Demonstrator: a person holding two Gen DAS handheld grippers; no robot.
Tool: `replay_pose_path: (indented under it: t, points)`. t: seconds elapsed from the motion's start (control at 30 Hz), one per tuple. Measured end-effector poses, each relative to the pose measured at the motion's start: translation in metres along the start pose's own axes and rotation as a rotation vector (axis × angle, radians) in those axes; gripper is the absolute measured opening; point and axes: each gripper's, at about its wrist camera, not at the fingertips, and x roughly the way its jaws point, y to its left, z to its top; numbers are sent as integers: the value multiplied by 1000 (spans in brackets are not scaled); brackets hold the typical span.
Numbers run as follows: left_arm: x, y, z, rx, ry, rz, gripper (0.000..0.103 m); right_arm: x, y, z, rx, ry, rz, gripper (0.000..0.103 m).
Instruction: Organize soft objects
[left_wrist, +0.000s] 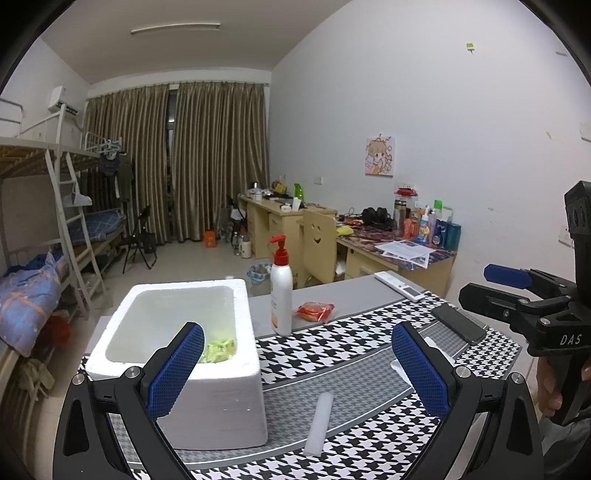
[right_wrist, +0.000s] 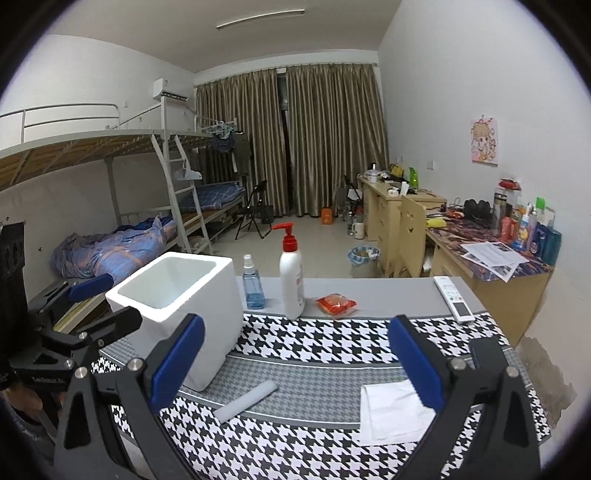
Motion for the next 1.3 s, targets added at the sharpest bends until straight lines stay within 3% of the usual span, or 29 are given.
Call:
replay_pose_path:
  t: [0.7, 1.3]
  points:
    - [13, -25, -5, 25, 28, -63, 102, -12, -23, -12, 25, 0, -82, 101]
    - [36, -40, -26, 24, 85, -56, 102, -5, -38, -25, 40, 37, -95, 101]
